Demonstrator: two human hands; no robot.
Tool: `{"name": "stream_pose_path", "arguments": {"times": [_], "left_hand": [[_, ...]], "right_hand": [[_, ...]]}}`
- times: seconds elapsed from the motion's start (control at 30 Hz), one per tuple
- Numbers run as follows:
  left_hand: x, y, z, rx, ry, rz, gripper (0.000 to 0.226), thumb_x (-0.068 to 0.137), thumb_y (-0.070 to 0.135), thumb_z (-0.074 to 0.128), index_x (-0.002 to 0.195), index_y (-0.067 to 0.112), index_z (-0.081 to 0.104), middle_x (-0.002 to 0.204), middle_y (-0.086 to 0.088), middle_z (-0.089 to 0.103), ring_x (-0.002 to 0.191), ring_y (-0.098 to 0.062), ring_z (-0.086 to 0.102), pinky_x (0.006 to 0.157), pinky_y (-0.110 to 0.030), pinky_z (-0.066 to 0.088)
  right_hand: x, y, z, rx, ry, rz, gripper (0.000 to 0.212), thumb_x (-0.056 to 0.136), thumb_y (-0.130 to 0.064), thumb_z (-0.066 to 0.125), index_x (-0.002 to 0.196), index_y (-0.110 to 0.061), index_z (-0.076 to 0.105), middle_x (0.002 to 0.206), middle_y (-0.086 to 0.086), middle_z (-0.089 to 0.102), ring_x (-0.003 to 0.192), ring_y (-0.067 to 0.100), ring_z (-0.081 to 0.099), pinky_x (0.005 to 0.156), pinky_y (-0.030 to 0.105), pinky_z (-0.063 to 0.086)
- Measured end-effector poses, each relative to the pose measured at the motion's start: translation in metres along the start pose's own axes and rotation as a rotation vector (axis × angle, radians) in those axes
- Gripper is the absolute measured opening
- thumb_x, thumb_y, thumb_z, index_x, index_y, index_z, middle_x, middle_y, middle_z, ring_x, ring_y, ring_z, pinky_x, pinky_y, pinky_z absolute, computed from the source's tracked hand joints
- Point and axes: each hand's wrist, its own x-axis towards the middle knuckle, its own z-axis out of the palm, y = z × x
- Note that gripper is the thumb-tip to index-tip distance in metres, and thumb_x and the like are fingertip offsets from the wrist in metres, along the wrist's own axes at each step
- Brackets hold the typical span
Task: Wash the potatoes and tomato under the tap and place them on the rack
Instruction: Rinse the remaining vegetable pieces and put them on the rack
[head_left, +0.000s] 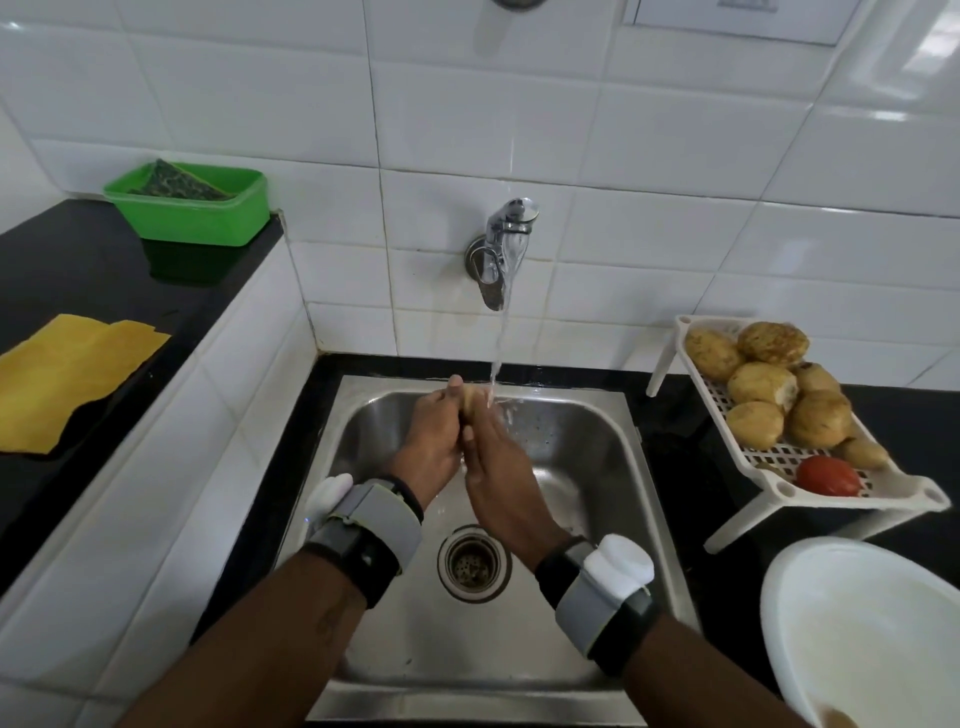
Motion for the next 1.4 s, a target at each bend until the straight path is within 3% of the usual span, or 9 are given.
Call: {"name": "stream_pose_path", "arguments": {"times": [0.23, 0.47, 0.63, 0.77, 0.83, 0.93, 1.13, 1.3, 1.4], "left_hand": [[-0.013, -0.011, 0.005, 0.103, -0.143, 0.020, 0.033, 0.103, 0.028, 0.043, 0.112, 0.005, 0.066, 0.102, -0.013, 0.071, 0.092, -0.020, 0.069, 0.072, -0.029, 0.055], [-0.005, 0.002, 0.001, 0.032, -0.043, 0.005, 0.037, 0.102, 0.033, 0.045, 0.109, 0.004, 0.066, 0.091, -0.011, 0.070, 0.086, -0.021, 0.066, 0.073, -0.029, 0.054], [-0.017, -0.008, 0.007, -0.003, -0.117, -0.013, 0.035, 0.104, 0.029, 0.040, 0.114, 0.007, 0.065, 0.103, -0.013, 0.070, 0.092, -0.021, 0.067, 0.071, -0.030, 0.054], [-0.013, 0.000, 0.009, -0.081, -0.104, 0.008, 0.032, 0.103, 0.025, 0.045, 0.110, 0.000, 0.063, 0.083, -0.010, 0.070, 0.071, -0.013, 0.067, 0.065, -0.025, 0.057], [-0.012, 0.000, 0.008, -0.004, -0.090, 0.037, 0.027, 0.099, 0.025, 0.052, 0.105, 0.003, 0.064, 0.064, -0.002, 0.065, 0.052, -0.007, 0.061, 0.049, -0.019, 0.050], [-0.009, -0.010, 0.001, 0.141, -0.114, 0.136, 0.017, 0.095, 0.024, 0.059, 0.102, 0.015, 0.071, 0.084, -0.007, 0.068, 0.069, -0.016, 0.057, 0.052, -0.020, 0.044], [-0.007, -0.016, -0.002, 0.085, -0.064, 0.189, 0.024, 0.090, 0.009, 0.065, 0.113, 0.013, 0.064, 0.110, -0.009, 0.068, 0.099, -0.021, 0.065, 0.080, -0.031, 0.054], [-0.004, -0.006, 0.003, -0.071, 0.023, 0.071, 0.026, 0.101, 0.026, 0.049, 0.100, 0.006, 0.065, 0.079, -0.009, 0.064, 0.064, -0.016, 0.056, 0.056, -0.025, 0.049], [-0.006, -0.005, 0.008, -0.062, 0.050, 0.005, 0.033, 0.103, 0.029, 0.044, 0.099, 0.005, 0.066, 0.082, -0.012, 0.066, 0.071, -0.019, 0.062, 0.064, -0.029, 0.052]], "right_hand": [[0.030, -0.002, -0.024, 0.153, 0.111, 0.239, 0.038, 0.107, -0.029, 0.028, 0.112, -0.005, 0.058, 0.096, 0.004, 0.067, 0.087, 0.011, 0.063, 0.079, 0.026, 0.052], [0.006, 0.001, -0.005, -0.057, -0.030, -0.024, 0.051, 0.105, -0.027, 0.027, 0.155, -0.018, 0.020, 0.157, 0.008, 0.030, 0.142, 0.018, 0.035, 0.116, 0.030, 0.032], [0.029, -0.007, -0.026, 0.170, 0.056, 0.257, 0.041, 0.106, -0.037, 0.028, 0.117, -0.011, 0.058, 0.103, 0.004, 0.069, 0.092, 0.005, 0.065, 0.081, 0.021, 0.050], [0.011, -0.013, -0.023, -0.055, 0.005, 0.079, 0.040, 0.107, -0.025, 0.030, 0.144, -0.015, 0.042, 0.146, 0.004, 0.048, 0.134, 0.012, 0.045, 0.109, 0.024, 0.038], [0.005, -0.010, -0.025, -0.077, 0.059, 0.026, 0.035, 0.105, -0.020, 0.038, 0.138, -0.016, 0.048, 0.135, -0.001, 0.057, 0.124, 0.009, 0.053, 0.101, 0.017, 0.041], [0.010, -0.003, -0.038, 0.019, 0.147, 0.157, 0.025, 0.101, -0.027, 0.049, 0.123, -0.020, 0.061, 0.104, -0.005, 0.071, 0.096, 0.006, 0.066, 0.083, 0.021, 0.052], [0.015, 0.000, -0.046, 0.518, 0.212, 0.390, 0.036, 0.089, 0.001, 0.065, 0.123, -0.004, 0.057, 0.113, 0.011, 0.070, 0.106, 0.022, 0.067, 0.093, 0.034, 0.055], [0.003, -0.008, -0.034, 0.070, 0.229, 0.194, 0.014, 0.086, -0.008, 0.069, 0.099, -0.013, 0.064, 0.101, -0.012, 0.066, 0.092, -0.001, 0.062, 0.081, 0.013, 0.048], [-0.006, -0.018, -0.031, -0.016, 0.238, 0.019, 0.013, 0.094, -0.009, 0.060, 0.107, -0.008, 0.063, 0.107, -0.016, 0.055, 0.100, -0.018, 0.051, 0.083, -0.003, 0.033]]}}
